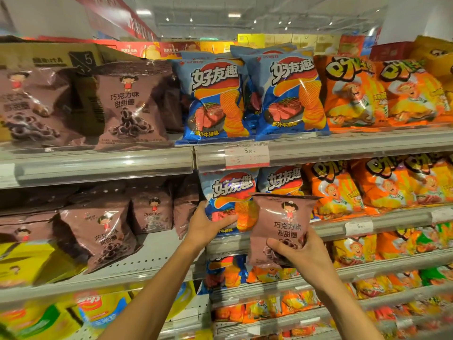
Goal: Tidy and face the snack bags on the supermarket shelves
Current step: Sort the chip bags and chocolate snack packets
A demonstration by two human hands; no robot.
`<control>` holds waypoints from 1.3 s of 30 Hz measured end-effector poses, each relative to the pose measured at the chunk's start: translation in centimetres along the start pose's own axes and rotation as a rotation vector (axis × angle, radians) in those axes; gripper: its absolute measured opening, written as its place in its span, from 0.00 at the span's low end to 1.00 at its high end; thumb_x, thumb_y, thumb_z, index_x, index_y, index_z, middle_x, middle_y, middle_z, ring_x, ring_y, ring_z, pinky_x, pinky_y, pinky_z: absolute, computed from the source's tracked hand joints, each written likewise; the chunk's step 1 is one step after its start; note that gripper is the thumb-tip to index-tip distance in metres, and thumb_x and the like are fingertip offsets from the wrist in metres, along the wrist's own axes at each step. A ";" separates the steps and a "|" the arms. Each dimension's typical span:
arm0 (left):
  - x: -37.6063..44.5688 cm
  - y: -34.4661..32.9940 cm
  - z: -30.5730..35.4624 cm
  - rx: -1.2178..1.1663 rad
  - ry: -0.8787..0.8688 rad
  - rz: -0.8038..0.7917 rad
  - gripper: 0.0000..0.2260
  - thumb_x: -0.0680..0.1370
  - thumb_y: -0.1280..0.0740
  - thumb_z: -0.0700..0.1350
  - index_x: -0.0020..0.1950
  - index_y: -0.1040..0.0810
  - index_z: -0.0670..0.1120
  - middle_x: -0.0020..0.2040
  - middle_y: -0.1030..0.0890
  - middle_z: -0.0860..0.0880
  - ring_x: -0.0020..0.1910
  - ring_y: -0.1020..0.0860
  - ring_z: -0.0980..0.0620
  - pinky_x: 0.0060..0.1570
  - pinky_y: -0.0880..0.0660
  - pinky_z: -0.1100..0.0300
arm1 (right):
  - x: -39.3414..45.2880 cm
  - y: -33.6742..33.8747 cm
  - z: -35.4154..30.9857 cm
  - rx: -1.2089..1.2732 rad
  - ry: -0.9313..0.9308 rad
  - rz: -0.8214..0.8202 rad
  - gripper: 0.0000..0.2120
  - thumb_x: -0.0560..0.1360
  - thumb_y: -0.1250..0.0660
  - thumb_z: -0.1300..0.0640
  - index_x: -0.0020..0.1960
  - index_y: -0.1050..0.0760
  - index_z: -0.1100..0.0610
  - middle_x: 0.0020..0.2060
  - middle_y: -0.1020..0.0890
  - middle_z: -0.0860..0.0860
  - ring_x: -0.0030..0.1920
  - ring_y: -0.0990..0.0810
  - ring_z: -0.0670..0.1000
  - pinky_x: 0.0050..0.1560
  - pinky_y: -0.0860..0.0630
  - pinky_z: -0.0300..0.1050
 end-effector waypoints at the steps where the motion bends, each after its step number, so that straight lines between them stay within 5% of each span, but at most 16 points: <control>1: -0.4 0.4 -0.1 0.023 0.001 0.019 0.29 0.62 0.19 0.57 0.58 0.24 0.50 0.51 0.15 0.53 0.48 0.16 0.57 0.49 0.21 0.62 | -0.1 -0.7 -0.2 0.002 0.007 -0.008 0.33 0.61 0.20 0.44 0.62 0.24 0.51 0.49 0.13 0.45 0.49 0.14 0.44 0.52 0.16 0.46; 4: -2.0 2.4 -0.9 0.067 -0.010 0.115 0.27 0.66 0.28 0.65 0.58 0.23 0.51 0.50 0.17 0.51 0.50 0.18 0.56 0.48 0.22 0.63 | -0.2 -3.2 -1.0 0.016 0.023 -0.052 0.34 0.60 0.19 0.43 0.63 0.25 0.51 0.51 0.13 0.46 0.51 0.14 0.47 0.56 0.18 0.56; 10: -7.5 10.0 -4.9 0.616 -0.253 0.456 0.10 0.80 0.34 0.54 0.52 0.20 0.48 0.47 0.18 0.51 0.48 0.21 0.50 0.47 0.24 0.52 | -0.5 -10.4 -2.8 -0.013 0.117 -0.174 0.31 0.65 0.18 0.49 0.64 0.27 0.45 0.52 0.14 0.41 0.53 0.15 0.43 0.56 0.19 0.48; 12: -9.4 12.6 -6.4 0.912 -0.290 0.523 0.07 0.77 0.28 0.48 0.49 0.20 0.46 0.45 0.21 0.47 0.46 0.23 0.43 0.43 0.24 0.49 | -0.7 -13.3 -2.9 -0.019 0.151 -0.206 0.30 0.66 0.18 0.50 0.63 0.27 0.44 0.50 0.14 0.40 0.51 0.15 0.41 0.51 0.18 0.40; 15: -11.2 15.4 -8.1 1.176 -0.291 0.503 0.16 0.61 0.21 0.36 0.45 0.21 0.43 0.42 0.23 0.43 0.40 0.23 0.39 0.35 0.25 0.50 | -0.8 -18.4 -2.7 -0.018 0.163 -0.227 0.29 0.66 0.17 0.52 0.59 0.29 0.40 0.49 0.16 0.32 0.49 0.17 0.34 0.46 0.22 0.28; 18: -11.6 17.0 -8.7 1.164 -0.311 0.507 0.11 0.66 0.22 0.33 0.39 0.22 0.43 0.38 0.24 0.44 0.38 0.25 0.39 0.34 0.28 0.50 | 0.1 -23.1 -2.1 -0.044 0.163 -0.215 0.27 0.67 0.18 0.51 0.58 0.29 0.40 0.45 0.17 0.29 0.47 0.19 0.31 0.43 0.27 0.23; 23: -12.1 17.5 -9.2 1.069 -0.271 0.543 0.03 0.75 0.25 0.41 0.41 0.17 0.45 0.38 0.23 0.49 0.39 0.23 0.45 0.33 0.29 0.51 | 2.6 -27.0 -1.2 -0.108 0.109 -0.112 0.37 0.66 0.18 0.46 0.69 0.32 0.52 0.53 0.19 0.43 0.52 0.20 0.46 0.56 0.23 0.45; 31: -11.9 17.7 -9.5 1.035 -0.259 0.530 0.05 0.78 0.29 0.46 0.44 0.17 0.46 0.40 0.24 0.50 0.42 0.26 0.47 0.37 0.29 0.53 | 4.2 -27.4 1.2 -0.246 0.081 -0.216 0.37 0.66 0.20 0.41 0.68 0.33 0.45 0.46 0.20 0.33 0.50 0.19 0.43 0.53 0.24 0.43; 39: -12.3 17.3 -10.0 0.923 -0.237 0.531 0.05 0.80 0.32 0.44 0.47 0.19 0.45 0.43 0.26 0.49 0.44 0.27 0.47 0.42 0.28 0.50 | 4.0 -26.5 1.0 -0.474 -0.025 -0.271 0.37 0.64 0.28 0.26 0.59 0.26 0.53 0.55 0.18 0.50 0.57 0.19 0.56 0.55 0.21 0.54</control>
Point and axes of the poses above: each hand's wrist, its own x-axis towards the middle knuckle, its own y-axis out of the back of the hand, z = x × y, the point moved 2 cm from there along x, towards the middle knuckle
